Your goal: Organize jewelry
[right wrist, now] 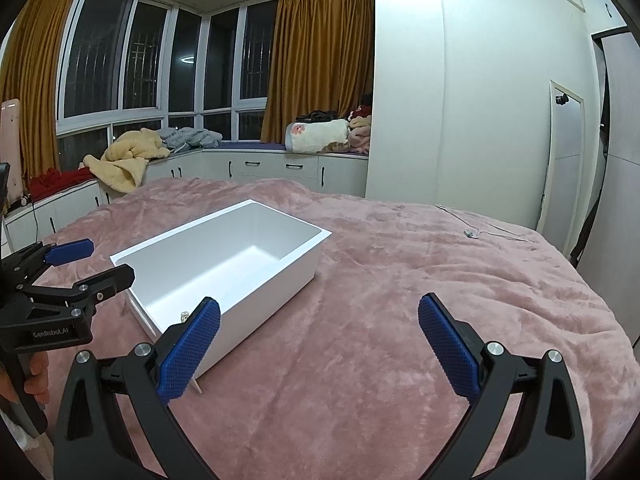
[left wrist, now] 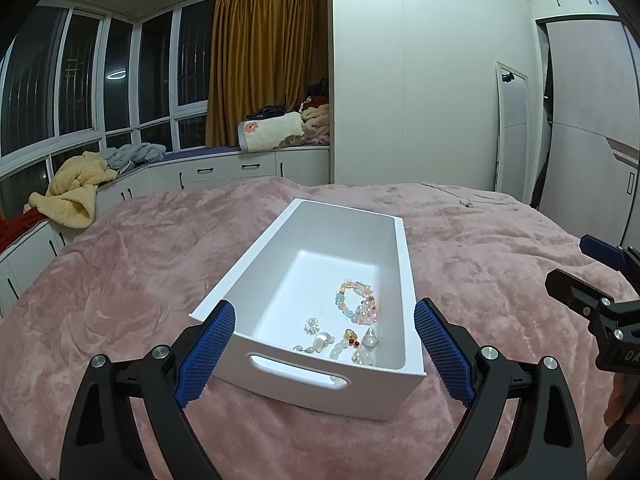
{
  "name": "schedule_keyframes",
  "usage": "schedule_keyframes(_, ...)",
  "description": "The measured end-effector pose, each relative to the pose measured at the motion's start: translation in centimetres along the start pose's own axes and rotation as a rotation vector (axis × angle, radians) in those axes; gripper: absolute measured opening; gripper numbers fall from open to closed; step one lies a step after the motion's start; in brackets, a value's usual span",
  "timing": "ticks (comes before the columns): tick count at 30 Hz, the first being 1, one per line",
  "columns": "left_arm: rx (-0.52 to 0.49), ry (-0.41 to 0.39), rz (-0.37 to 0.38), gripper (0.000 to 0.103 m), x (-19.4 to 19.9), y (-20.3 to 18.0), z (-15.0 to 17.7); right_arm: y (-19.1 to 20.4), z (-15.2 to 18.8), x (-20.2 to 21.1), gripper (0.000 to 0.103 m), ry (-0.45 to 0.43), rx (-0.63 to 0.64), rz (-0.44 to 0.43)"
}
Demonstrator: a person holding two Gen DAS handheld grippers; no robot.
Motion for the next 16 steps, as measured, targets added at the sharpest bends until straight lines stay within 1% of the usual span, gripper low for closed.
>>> schedule_keyframes(7, -0.006, -0.010, -0.009, 0.092, 0.2, 0.0, -0.6, 0.4, -0.7, 0.3, 0.098, -0.001, 0.009, 0.006)
schedule_keyframes(16, 0.022, -0.011, -0.027, 0.092, 0.3, 1.0, -0.9, 0.5, -1.2, 0.5, 0.098, -0.008, 0.010, 0.005)
Point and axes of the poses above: each gripper's, at about its wrist camera, not at the fingertips, and x roughly against the way its jaws point, y to its left, z to its underside, the point moved 9 cm from there along -x, roughly the way its jaws point, and after that the axes turned 1 degree about -x, right-handed, at the moved point
